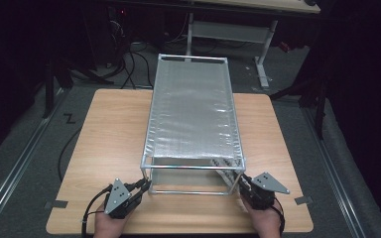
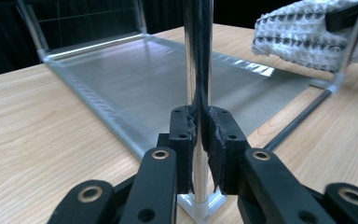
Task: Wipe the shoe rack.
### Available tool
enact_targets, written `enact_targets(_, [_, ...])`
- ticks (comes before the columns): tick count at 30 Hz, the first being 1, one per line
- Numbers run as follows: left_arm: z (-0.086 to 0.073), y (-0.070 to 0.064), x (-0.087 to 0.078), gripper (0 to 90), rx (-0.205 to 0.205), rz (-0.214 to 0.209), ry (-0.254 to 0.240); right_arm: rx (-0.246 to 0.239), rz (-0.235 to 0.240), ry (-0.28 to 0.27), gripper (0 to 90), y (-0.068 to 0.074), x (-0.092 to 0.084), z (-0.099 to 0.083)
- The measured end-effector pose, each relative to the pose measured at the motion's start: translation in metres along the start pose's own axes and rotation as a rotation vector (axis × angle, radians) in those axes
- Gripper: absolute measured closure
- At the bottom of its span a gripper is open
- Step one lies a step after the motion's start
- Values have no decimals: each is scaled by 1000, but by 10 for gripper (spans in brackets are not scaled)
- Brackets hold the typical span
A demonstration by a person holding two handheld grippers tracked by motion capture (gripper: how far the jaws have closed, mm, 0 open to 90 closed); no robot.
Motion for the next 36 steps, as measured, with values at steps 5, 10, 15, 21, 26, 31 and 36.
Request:
enact_targets(5, [6, 1, 11, 804, -9, -3, 1, 10, -8, 1, 807, 2, -8, -7])
enact_targets(10, [16, 3, 27, 805, -25, -10, 3, 32, -33, 3, 807, 1, -18, -16])
enact_targets(15, [24, 7, 40, 806, -41, -7, 2, 47, -44, 5, 807, 1, -26, -22])
enact_targets(21, [31, 29, 54, 807, -97, 23, -6, 24, -15, 3, 806, 17, -22, -18])
enact_targets(26, [33, 50, 61, 805, -115, 62, -2, -5, 9, 2, 805, 28, -19, -15])
enact_targets(31, [32, 76, 64, 805, -156, 93, -3, -7, 4, 6, 804, 25, -20, -17])
enact_targets(36, [31, 99, 64, 805, -164, 127, 25, -1, 0, 10, 804, 21, -20, -19])
Point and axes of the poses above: each handheld gripper's, and its own axes: x roughly forward along the jaws, z roughly out of its top, y roughly to its left, the point moved 10 cm from there along x, roughly forward along the jaws, and after that the axes turned 15 degrees about y, right-handed, at the moved point
